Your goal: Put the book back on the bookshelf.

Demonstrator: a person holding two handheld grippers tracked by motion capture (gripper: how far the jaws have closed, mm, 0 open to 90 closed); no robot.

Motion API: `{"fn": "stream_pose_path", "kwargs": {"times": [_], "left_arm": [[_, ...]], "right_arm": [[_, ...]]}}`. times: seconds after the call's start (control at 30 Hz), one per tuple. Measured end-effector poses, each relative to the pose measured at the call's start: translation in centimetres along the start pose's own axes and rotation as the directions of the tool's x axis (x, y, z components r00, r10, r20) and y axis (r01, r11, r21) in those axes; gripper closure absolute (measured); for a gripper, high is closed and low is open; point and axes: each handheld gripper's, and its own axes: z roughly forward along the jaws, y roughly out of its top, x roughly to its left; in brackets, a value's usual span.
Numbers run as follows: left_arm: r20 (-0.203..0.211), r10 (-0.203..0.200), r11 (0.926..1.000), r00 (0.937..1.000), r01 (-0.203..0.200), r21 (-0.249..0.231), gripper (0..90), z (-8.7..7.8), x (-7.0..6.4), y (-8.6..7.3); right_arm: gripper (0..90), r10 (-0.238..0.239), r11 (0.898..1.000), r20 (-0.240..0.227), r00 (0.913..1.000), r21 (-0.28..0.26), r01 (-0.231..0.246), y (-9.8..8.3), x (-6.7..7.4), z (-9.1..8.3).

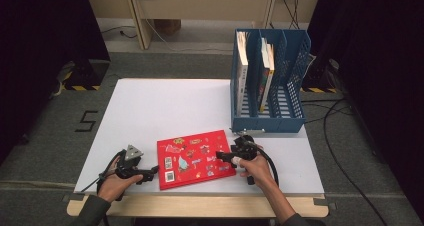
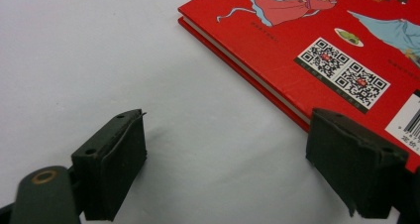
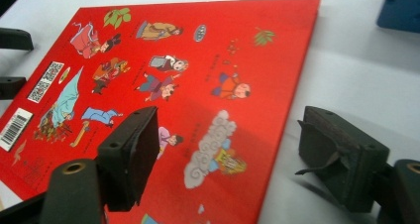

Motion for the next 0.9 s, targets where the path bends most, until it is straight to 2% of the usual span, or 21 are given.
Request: {"fn": "stream_pose_path", "kwargs": {"times": [0.17,0.27,0.3,0.37,0.43,0.5,0.57,0.6,0.7,0.83,0.9], "left_arm": [[-0.002,0.002,1.0000,1.0000,-0.002,0.001,14.7,0.0,0.0,0.0],[-0.005,0.003,1.0000,1.0000,-0.003,0.001,15.0,0.0,-0.1,0.0],[-0.007,0.005,1.0000,1.0000,-0.005,0.001,15.1,0.0,-0.1,0.0],[-0.013,0.007,1.0000,0.9999,-0.007,0.001,15.0,0.0,-0.2,0.0],[-0.020,0.009,1.0000,0.9998,-0.009,0.003,15.1,0.0,-0.3,0.0],[-0.023,0.015,0.9999,0.9996,-0.014,0.007,16.2,-0.1,-0.4,0.1],[-0.021,0.017,0.9998,0.9996,-0.017,0.008,17.1,-0.1,-0.5,0.1],[-0.007,0.016,0.9998,0.9998,-0.016,0.007,21.8,-0.2,-0.6,0.1],[0.003,0.020,0.9998,0.9998,-0.020,0.009,27.2,-0.3,-0.6,0.1],[0.003,0.025,0.9996,0.9997,-0.025,0.009,27.7,-0.3,-0.6,0.1],[0.003,0.025,0.9997,0.9997,-0.025,0.009,27.6,-0.3,-0.6,0.1]], "right_arm": [[20.1,0.025,1.000,-0.004,0.9997,-0.017,-0.025,-0.1,0.6,0.4],[20.2,0.065,0.998,0.010,0.9978,-0.024,-0.065,0.0,0.8,0.5],[25.0,0.097,0.995,0.015,0.9952,-0.040,-0.096,-0.1,0.7,0.5],[28.6,0.131,0.990,0.020,0.9912,-0.051,-0.129,-0.1,0.7,0.3],[30.5,0.130,0.990,0.019,0.9914,-0.058,-0.128,-0.2,0.5,0.3],[34.9,0.170,0.983,-0.003,0.9854,-0.074,-0.170,-0.3,0.1,0.1],[35.6,0.182,0.980,-0.006,0.9832,-0.075,-0.182,-0.3,0.0,0.0],[36.5,0.206,0.974,-0.021,0.9783,-0.086,-0.207,-0.2,-0.2,-0.1],[37.0,0.204,0.974,-0.028,0.9785,-0.094,-0.206,0.3,-0.2,-0.5],[38.9,0.208,0.970,-0.060,0.9763,-0.116,-0.214,1.3,0.0,-1.4],[39.3,0.188,0.972,-0.073,0.9794,-0.132,-0.196,2.3,0.5,-2.3]]}}
